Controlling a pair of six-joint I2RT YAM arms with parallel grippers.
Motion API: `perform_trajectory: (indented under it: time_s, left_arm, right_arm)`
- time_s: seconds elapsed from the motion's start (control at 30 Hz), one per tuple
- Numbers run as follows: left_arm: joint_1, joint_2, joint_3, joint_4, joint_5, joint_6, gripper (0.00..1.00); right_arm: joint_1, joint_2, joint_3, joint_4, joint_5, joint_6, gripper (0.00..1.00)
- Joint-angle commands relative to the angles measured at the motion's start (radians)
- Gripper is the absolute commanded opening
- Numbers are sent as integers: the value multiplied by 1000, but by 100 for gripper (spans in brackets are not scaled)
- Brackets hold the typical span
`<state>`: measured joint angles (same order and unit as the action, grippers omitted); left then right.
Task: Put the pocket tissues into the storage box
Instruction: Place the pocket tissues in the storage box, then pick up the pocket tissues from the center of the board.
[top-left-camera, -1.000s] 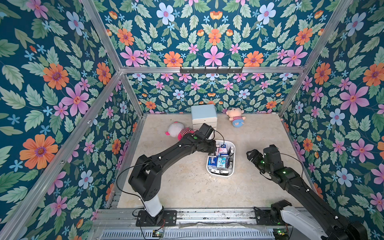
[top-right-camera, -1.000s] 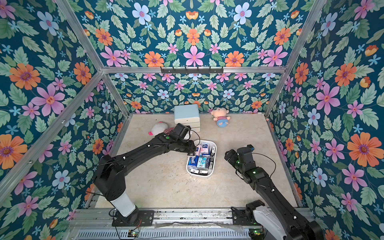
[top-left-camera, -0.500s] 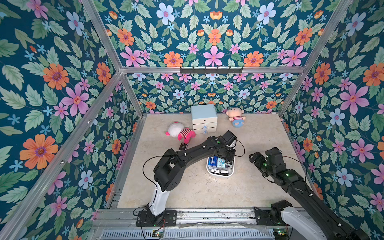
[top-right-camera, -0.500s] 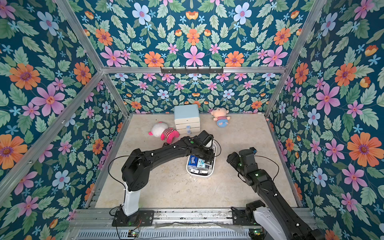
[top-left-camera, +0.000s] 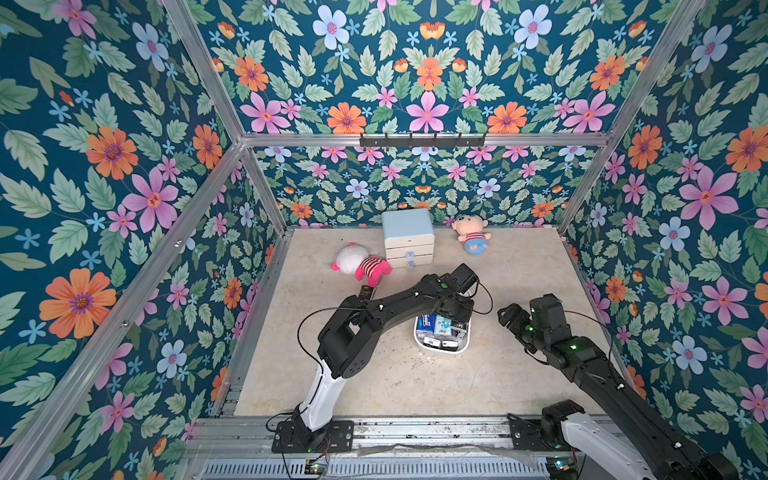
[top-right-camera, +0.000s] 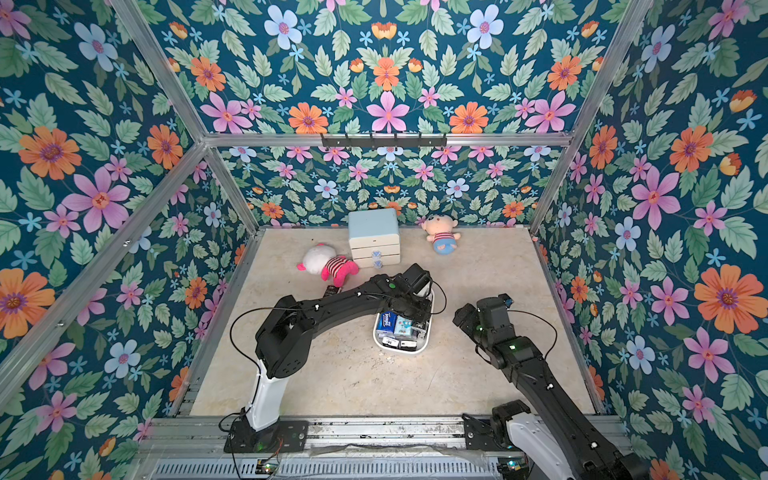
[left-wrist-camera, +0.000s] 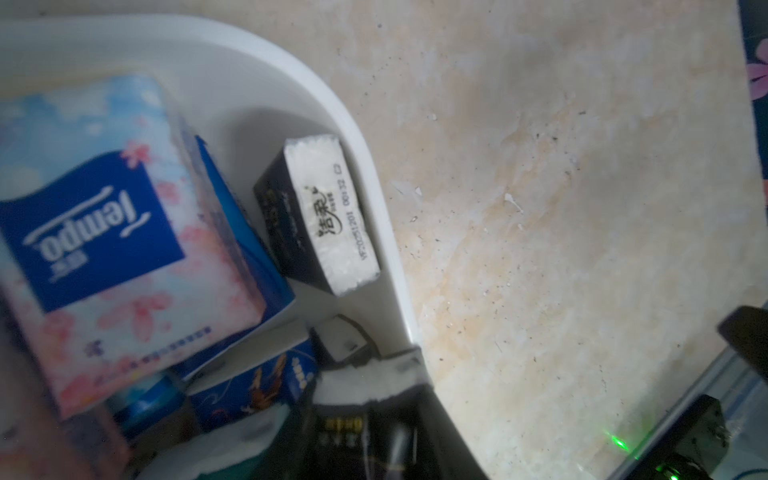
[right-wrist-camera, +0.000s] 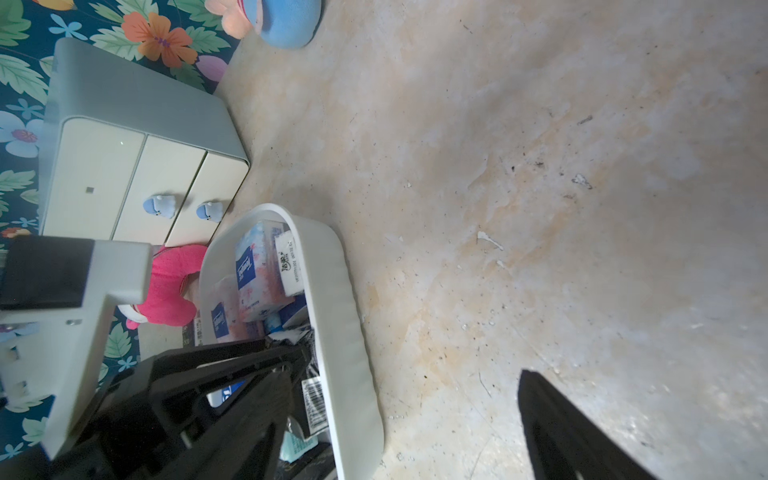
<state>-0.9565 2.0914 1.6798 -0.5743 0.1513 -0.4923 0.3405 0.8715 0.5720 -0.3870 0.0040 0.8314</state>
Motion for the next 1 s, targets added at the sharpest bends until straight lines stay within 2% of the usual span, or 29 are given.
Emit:
perform_trajectory:
  time_s: [0.0,0.13,0.23,0.3,0.5,0.67,0.8,0.97]
  left_arm:
    - [-1,-7,1,-48,-45,6,39]
    - [1,-10,5,-53,-58,5,48]
    - [1,-11,17,-54,-33,-11,62]
    - [2,-24,27,-40,-6,-26,67]
    - [35,-124,53,-11,8,-62,75]
    - [138,-228,-27,13,-2,-65,77]
    - [273,-310,-164,41,33,-68,78]
    - [410,-383,-312,52,-42,-9,80]
  right_arm:
    - [0,12,18,0,6,-26,90]
    - [0,33,29,17,-17,-35,90]
    - [0,41,32,25,-25,-46,90]
    - [0,43,35,24,-32,-50,89]
    - [0,65,55,24,-46,-61,87]
    - [24,113,81,54,-55,-61,86]
    - [52,169,114,75,-51,-65,85]
    - [68,223,156,89,-57,-76,86]
